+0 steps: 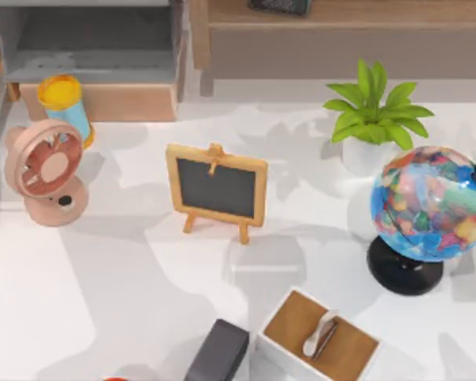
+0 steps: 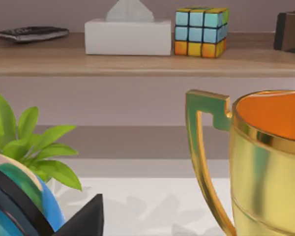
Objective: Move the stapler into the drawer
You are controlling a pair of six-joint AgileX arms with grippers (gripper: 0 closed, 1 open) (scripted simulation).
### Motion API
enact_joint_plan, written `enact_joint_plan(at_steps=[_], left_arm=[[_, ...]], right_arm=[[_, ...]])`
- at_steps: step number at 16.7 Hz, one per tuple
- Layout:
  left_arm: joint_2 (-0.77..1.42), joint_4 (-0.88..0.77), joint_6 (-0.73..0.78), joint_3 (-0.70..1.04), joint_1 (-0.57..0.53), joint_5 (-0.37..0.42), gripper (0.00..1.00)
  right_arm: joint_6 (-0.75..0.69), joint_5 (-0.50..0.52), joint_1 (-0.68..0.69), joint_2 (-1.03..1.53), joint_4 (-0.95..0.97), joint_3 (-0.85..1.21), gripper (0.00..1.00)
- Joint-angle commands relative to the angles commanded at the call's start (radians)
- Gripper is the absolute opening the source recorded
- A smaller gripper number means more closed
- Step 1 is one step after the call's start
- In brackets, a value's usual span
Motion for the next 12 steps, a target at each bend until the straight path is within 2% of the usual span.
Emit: enact_joint_plan(at_steps=[6, 12], left_arm=[[0.000, 0.000, 0.000, 0.000, 0.000, 0.000, 0.98], [0.000, 0.000, 0.000, 0.000, 0.000, 0.000, 1.00]], right_arm=[[0.000, 0.000, 0.000, 0.000, 0.000, 0.000, 1.00], [0.000, 0.000, 0.000, 0.000, 0.000, 0.000, 1.00]])
